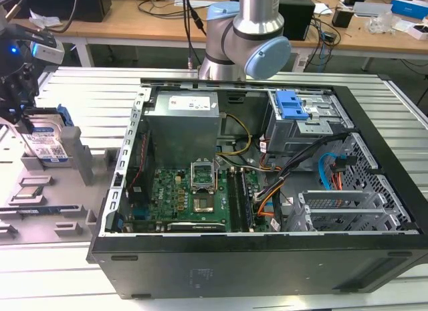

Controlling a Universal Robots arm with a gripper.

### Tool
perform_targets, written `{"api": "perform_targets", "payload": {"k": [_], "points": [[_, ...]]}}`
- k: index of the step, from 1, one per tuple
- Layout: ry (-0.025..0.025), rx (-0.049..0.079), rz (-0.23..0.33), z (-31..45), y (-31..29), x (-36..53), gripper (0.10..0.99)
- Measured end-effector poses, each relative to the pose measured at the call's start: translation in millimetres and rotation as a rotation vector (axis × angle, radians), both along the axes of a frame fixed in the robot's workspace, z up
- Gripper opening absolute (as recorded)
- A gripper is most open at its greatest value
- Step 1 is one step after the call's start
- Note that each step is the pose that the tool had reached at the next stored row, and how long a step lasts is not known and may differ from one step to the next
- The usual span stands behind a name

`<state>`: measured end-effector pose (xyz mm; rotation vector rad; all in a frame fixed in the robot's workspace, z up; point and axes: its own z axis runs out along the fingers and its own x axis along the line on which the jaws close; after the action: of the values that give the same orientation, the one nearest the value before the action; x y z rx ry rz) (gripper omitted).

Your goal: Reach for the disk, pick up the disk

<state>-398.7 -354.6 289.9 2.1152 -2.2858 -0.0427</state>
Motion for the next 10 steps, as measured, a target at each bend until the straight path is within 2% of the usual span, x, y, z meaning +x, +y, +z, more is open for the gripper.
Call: {"api": "perform_targets", "payload": {"k": [3, 10], "points": [[-0.0006, 0.0, 0.0, 0.5, 0.0, 0.0, 0.373], [-0.0002, 0.0, 0.0, 8.5, 0.1, 0.0, 0.373]]}}
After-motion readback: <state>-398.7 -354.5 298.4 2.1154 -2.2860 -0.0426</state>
